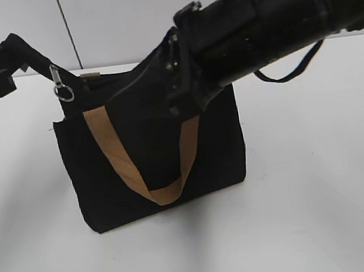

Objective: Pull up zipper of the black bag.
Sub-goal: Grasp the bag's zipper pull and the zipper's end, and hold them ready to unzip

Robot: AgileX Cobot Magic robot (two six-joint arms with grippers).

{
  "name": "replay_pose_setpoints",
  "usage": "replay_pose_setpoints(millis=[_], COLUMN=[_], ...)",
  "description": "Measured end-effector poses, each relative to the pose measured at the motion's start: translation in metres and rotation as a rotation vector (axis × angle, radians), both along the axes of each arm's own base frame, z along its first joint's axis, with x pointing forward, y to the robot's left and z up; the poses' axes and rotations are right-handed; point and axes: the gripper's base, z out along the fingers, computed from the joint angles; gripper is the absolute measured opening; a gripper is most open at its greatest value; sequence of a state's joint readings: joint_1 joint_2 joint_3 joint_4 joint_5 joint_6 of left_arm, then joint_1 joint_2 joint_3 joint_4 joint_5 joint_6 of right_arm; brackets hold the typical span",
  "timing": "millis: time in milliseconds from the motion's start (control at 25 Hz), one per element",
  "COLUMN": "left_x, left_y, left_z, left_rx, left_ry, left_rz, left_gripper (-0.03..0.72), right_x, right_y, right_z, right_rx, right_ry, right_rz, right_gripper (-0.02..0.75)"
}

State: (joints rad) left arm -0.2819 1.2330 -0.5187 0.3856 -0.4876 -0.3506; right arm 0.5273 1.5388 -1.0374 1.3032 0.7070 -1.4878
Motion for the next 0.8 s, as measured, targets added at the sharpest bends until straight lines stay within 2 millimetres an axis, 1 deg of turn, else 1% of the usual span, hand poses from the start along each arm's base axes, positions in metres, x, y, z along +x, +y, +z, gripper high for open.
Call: replay_pose_setpoints(millis=[240,360,480,640,800], left_x=[0.000,0.000,-0.002,-0.005,-0.006], left_y=[0.000,-0.001,-0.004,-0.012,-0.015], left_z=[0.000,0.001,0.002,0.003,0.003], left_rx=[0.000,0.002,0.034,0.047,0.059], left_ry=[-0.001,-0.018,-0.047,-0.062,-0.069], left_rz=[-0.001,-0.014,-0.055,-0.103,-0.122], left_gripper=[0.011,0.011,0.011,0.011,0.011], right_x=[0.025,0.036,0.045,0.050,0.052], right_y=[0.034,0.044,0.048,0.050,0.051], right_z=[-0.007,-0.012,-0.020,-0.033,-0.040], right_rx=[-0.020,-0.025,-0.044,-0.063,-0.074], right_ry=[-0.073,-0.091,-0.093,-0.072,-0.059], right_rz=[0.069,0.065,0.039,0.031,0.030], right_gripper=[0.361,0.361,0.361,0.359,0.314])
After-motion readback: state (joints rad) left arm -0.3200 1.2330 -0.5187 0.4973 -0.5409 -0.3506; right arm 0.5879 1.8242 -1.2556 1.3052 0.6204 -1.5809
